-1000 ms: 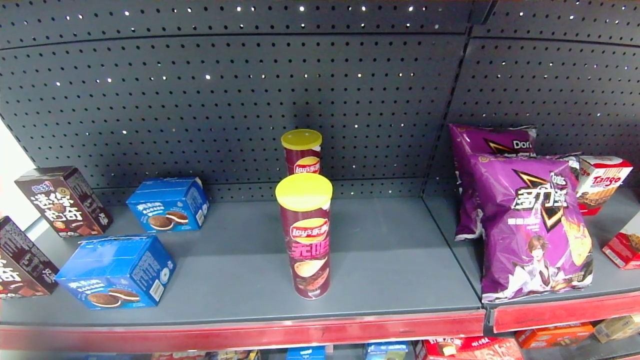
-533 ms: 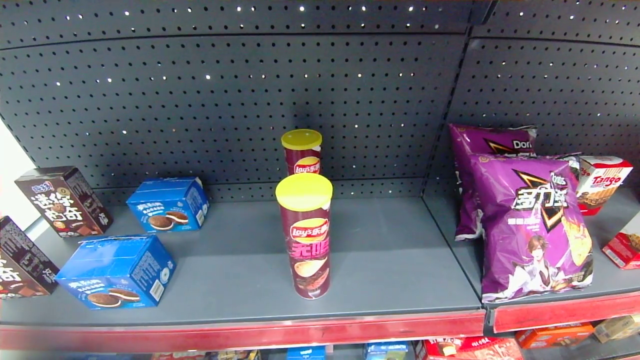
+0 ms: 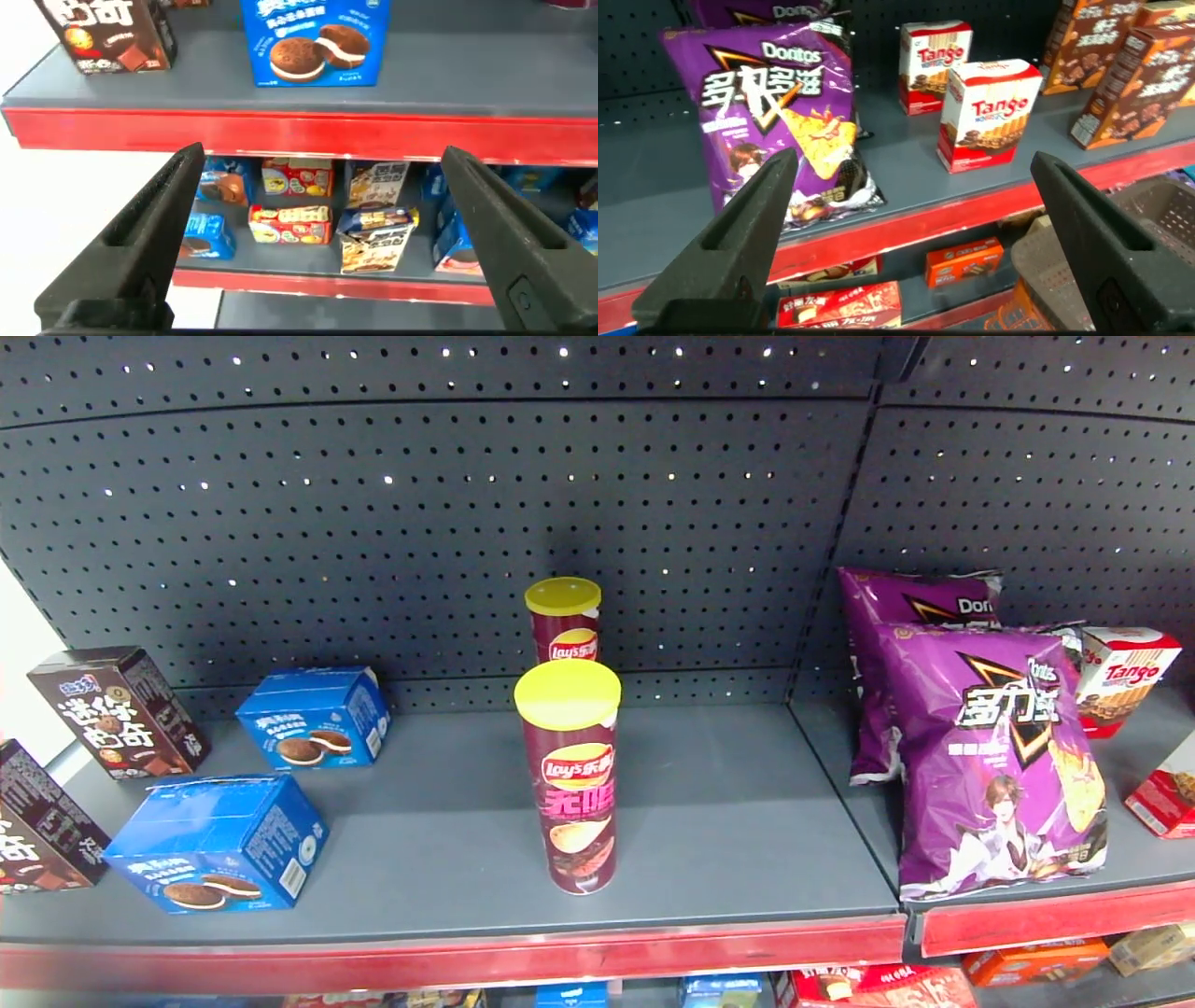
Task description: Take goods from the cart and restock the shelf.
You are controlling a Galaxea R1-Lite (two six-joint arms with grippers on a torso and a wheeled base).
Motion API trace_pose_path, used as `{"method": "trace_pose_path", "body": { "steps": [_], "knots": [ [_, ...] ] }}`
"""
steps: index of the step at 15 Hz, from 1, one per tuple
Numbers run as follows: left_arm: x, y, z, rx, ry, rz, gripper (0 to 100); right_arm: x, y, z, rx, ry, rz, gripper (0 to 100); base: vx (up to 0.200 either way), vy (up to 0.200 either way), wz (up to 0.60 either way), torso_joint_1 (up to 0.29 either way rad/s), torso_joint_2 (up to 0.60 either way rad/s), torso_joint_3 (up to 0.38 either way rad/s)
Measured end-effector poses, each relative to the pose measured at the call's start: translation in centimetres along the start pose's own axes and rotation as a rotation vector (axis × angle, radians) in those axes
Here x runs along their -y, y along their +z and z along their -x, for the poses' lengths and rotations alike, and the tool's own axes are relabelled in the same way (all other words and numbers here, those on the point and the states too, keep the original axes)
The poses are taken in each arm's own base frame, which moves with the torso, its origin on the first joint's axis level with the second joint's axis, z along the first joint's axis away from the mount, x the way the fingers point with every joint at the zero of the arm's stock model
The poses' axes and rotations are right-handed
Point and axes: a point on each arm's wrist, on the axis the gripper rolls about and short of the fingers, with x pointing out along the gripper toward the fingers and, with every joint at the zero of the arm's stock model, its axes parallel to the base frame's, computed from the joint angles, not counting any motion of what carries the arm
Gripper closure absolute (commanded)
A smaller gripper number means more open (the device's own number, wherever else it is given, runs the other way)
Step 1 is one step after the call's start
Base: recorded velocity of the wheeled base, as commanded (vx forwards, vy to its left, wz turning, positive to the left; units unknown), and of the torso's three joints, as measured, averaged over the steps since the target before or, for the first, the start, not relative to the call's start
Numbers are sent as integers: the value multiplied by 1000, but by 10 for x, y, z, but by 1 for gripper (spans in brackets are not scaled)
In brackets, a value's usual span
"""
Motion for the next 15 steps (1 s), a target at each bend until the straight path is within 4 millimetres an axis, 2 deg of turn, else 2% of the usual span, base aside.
{"method": "trace_pose_path", "body": {
  "steps": [2, 6, 15],
  "knots": [
    [0, 0, 0, 3, -16, -77, 0, 2, 0, 2, 9, -14, -9, 0, 0, 0, 0, 0, 0, 0],
    [0, 0, 0, -3, -16, 29, 0, 6, -6, 7, 1, -23, 2, 0, 0, 0, 0, 0, 0, 0],
    [0, 0, 0, -3, -15, 32, 0, 12, -5, 12, 15, -24, -15, 0, 0, 0, 0, 0, 0, 0]
  ]
}}
